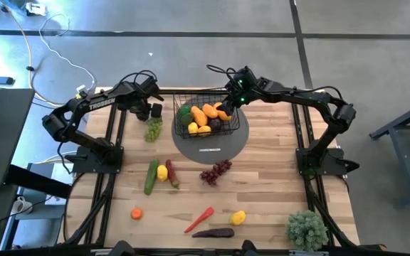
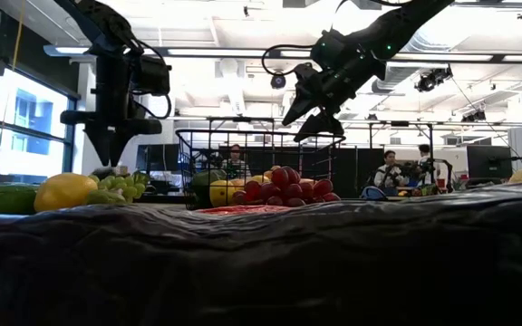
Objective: Build produce basket
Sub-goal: Put the plum into the wire basket
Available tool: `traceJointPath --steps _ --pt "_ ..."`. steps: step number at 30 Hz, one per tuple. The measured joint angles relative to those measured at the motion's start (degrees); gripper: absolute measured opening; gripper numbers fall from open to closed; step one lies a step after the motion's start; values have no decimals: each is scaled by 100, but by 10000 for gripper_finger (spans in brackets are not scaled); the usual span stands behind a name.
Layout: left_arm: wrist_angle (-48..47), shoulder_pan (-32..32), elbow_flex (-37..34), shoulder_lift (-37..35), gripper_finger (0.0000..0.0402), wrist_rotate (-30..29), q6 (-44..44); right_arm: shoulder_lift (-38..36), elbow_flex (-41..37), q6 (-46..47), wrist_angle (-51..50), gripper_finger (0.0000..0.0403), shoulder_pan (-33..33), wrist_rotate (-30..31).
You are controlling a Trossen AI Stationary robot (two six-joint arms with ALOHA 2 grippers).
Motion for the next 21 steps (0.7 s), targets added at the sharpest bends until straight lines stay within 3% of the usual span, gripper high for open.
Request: traceJointPath --steps 9,13,21 --pt "4 -167 0 0 2 -218 2 0 0 0 -2 250 0 0" --pt "2 -151 0 -24 18 -113 74 0 0 0 -2 250 0 0" --pt "-96 134 2 -37 84 1046 299 0 0 -23 0 250 -1 0"
